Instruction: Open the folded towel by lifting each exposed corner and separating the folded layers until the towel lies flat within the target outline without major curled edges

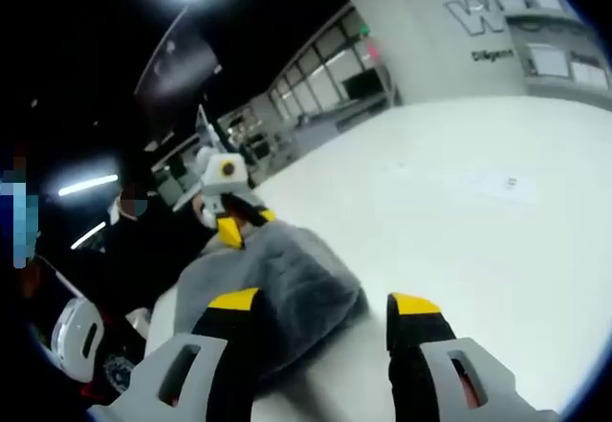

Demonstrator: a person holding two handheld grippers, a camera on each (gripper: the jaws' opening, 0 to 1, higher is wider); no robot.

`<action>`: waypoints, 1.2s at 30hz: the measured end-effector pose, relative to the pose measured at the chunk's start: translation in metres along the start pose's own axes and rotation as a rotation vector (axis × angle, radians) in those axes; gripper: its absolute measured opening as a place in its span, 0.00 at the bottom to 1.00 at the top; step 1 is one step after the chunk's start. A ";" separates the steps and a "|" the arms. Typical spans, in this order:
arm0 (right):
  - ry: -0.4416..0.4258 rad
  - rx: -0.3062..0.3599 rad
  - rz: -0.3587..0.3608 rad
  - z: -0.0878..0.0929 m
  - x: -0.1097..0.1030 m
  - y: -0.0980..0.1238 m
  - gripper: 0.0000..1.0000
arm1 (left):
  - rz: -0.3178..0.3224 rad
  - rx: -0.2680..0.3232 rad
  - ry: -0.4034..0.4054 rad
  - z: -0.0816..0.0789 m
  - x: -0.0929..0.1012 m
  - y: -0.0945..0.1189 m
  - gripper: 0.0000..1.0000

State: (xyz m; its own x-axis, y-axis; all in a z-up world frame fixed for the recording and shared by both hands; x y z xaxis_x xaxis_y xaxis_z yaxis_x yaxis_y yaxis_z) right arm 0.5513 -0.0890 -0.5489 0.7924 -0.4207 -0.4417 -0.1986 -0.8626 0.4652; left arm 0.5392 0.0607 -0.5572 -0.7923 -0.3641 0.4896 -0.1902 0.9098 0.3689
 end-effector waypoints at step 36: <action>-0.013 0.051 -0.079 -0.008 -0.011 0.003 0.05 | 0.021 0.066 -0.046 -0.016 0.011 0.005 0.04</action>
State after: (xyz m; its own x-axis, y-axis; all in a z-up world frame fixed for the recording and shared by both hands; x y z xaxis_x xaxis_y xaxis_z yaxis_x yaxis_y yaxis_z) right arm 0.5466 -0.0850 -0.5366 0.7992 -0.3544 -0.4855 -0.1654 -0.9062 0.3892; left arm 0.5392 0.0586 -0.5371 -0.8219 -0.3370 0.4592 -0.2101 0.9287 0.3056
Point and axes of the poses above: the point that each gripper's makers call its tool centre point, and the gripper's own axes: y roughly backward along the fingers, x roughly to its right, z roughly out of its underside, the point moved 1 cm from there along y, roughly backward along the fingers, and after that the axes turned 4 degrees about -x, right-handed, at the moved point
